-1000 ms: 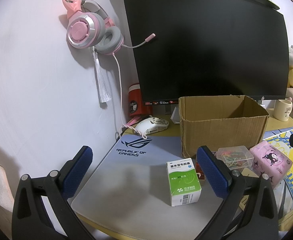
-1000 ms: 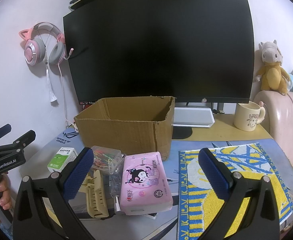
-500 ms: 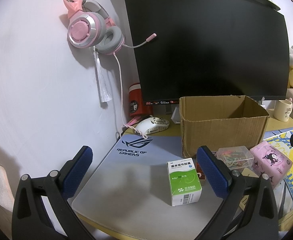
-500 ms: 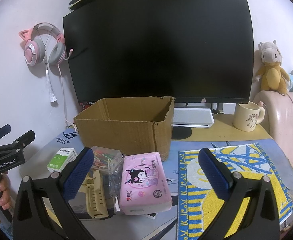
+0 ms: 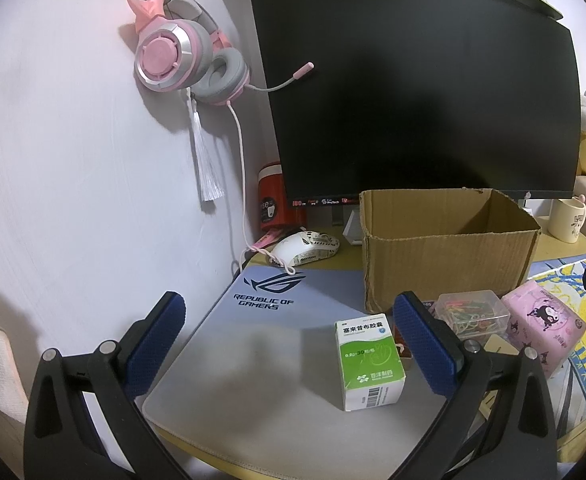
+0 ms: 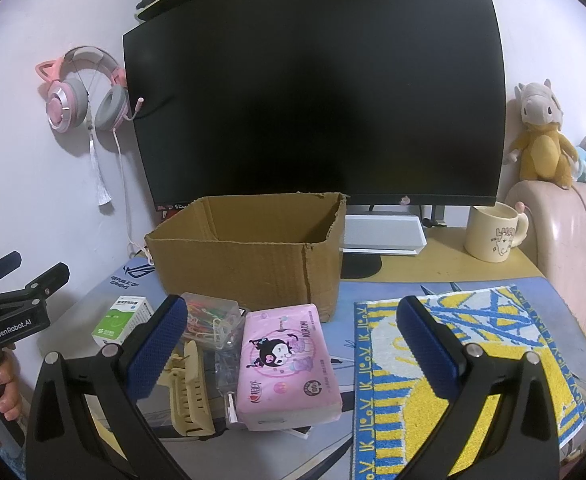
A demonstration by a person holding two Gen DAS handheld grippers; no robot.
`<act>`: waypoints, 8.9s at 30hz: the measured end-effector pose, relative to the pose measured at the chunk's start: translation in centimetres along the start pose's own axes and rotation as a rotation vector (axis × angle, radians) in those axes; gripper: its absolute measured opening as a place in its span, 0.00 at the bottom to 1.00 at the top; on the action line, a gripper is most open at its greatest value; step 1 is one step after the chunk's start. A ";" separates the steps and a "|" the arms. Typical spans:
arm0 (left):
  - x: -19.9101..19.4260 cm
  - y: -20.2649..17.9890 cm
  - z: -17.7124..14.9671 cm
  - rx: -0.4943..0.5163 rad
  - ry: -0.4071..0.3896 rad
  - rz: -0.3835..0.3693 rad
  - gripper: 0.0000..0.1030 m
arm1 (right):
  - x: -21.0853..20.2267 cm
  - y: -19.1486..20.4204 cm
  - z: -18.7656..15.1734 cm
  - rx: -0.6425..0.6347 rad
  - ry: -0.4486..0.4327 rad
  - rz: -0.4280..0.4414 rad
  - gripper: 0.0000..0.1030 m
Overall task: Organize objects
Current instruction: 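Grasp the green medicine box with the left tool while the right tool grasps the pink tissue pack, then carry the medicine box and tissue pack up over the cardboard box with both tools, then lower both items into the cardboard box and open both tools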
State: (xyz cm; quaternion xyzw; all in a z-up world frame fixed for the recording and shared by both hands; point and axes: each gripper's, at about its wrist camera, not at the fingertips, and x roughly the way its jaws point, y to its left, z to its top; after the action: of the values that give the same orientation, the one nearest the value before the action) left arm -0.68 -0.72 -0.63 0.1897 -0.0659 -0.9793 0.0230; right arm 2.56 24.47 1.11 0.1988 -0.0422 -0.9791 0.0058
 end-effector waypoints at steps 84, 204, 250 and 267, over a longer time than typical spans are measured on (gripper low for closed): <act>9.8 -1.7 -3.5 -0.091 0.333 -0.186 0.43 | 8.0 0.6 -3.1 0.027 0.242 -0.056 0.70; 15.4 -8.6 8.3 -0.029 0.128 -0.317 0.43 | 17.0 0.2 7.6 0.118 0.095 0.014 0.70; 12.9 -7.4 8.5 0.070 0.108 -0.201 0.99 | 15.3 -1.4 7.7 0.160 0.085 0.077 1.00; 8.0 -4.4 10.3 0.037 0.042 -0.158 1.00 | 11.9 -1.0 9.5 0.175 0.049 0.065 1.00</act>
State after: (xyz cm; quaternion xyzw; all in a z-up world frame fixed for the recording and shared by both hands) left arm -12.03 4.27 5.32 0.2155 -0.0684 -0.9725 -0.0564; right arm -12.11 25.90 5.11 0.2211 -0.1337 -0.9658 0.0214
